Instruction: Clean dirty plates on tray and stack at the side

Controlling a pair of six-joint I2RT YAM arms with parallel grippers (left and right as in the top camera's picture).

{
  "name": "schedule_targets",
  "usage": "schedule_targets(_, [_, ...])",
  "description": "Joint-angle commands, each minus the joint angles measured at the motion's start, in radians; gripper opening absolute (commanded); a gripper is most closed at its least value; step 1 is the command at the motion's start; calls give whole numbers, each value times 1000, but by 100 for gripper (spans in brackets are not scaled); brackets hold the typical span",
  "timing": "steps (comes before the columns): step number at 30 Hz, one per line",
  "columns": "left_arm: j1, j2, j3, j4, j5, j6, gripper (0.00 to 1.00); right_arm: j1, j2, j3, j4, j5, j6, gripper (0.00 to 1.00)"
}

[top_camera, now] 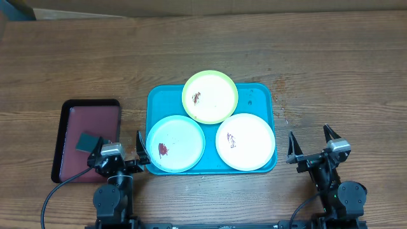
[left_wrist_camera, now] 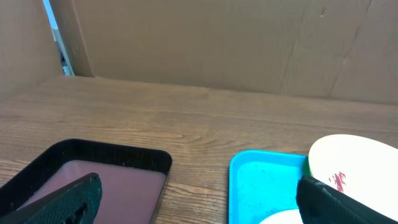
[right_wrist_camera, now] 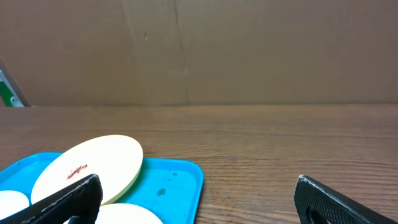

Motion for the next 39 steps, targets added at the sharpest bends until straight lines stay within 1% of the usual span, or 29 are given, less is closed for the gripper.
schedule_targets(1, [-5, -10, -4, 1, -6, 23, 100, -4, -10, -10, 3, 14, -3, 100])
schedule_targets(10, [-5, -10, -4, 1, -6, 23, 100, -4, -10, -10, 3, 14, -3, 100])
schedule_targets(12, [-5, -10, -4, 23, -16, 21, 99, -4, -10, -10, 3, 14, -4, 100])
schedule_targets(13, [-5, -10, -4, 41, 21, -18, 100, -4, -10, -10, 3, 14, -3, 100])
schedule_targets(18, [-9, -10, -4, 61, 594, -495, 100, -4, -10, -10, 3, 14, -3, 100])
schedule_targets(20, [-9, -10, -4, 78, 678, -617, 100, -4, -10, -10, 3, 14, -3, 100])
schedule_targets(21, [-9, -10, -4, 124, 708, -674, 100, -4, -10, -10, 3, 14, -3, 100])
schedule_targets(22, [-6, -10, -4, 194, 745, -702, 100, -4, -10, -10, 3, 14, -4, 100])
schedule_targets(23, [-5, -10, -3, 303, 789, -708, 100, -4, -10, -10, 3, 14, -4, 100])
schedule_targets(24, [-5, -10, 0, 438, 813, -700, 100, -4, -10, -10, 3, 14, -4, 100])
schedule_targets(25, [-5, -10, 12, 537, 807, -676, 100, -4, -10, -10, 3, 14, -4, 100])
schedule_targets(26, [-5, -10, 35, 591, 773, -640, 100, -4, -10, -10, 3, 14, -3, 100])
schedule_targets(27, [-5, -10, 65, 586, 745, -603, 100, -4, -10, -10, 3, 14, -3, 100])
schedule_targets(28, [-4, -8, 111, 539, 710, -553, 100, -4, -10, -10, 3, 14, -3, 100])
schedule_targets(31, [-4, 45, 335, 189, 565, -383, 100, -4, -10, -10, 3, 14, -3, 100])
schedule_targets(32, [-4, 77, 402, 95, 526, -325, 100, -4, -10, -10, 3, 14, -3, 100])
schedule_targets(34, [-4, 190, 571, -120, 434, -183, 100, -4, -10, -10, 3, 14, -3, 100])
schedule_targets(36, [-4, 323, 721, -307, 356, -113, 100, -4, -10, -10, 3, 14, -3, 100])
schedule_targets(39, [-4, 561, 935, -598, 323, -53, 100, -4, -10, -10, 3, 14, -3, 100])
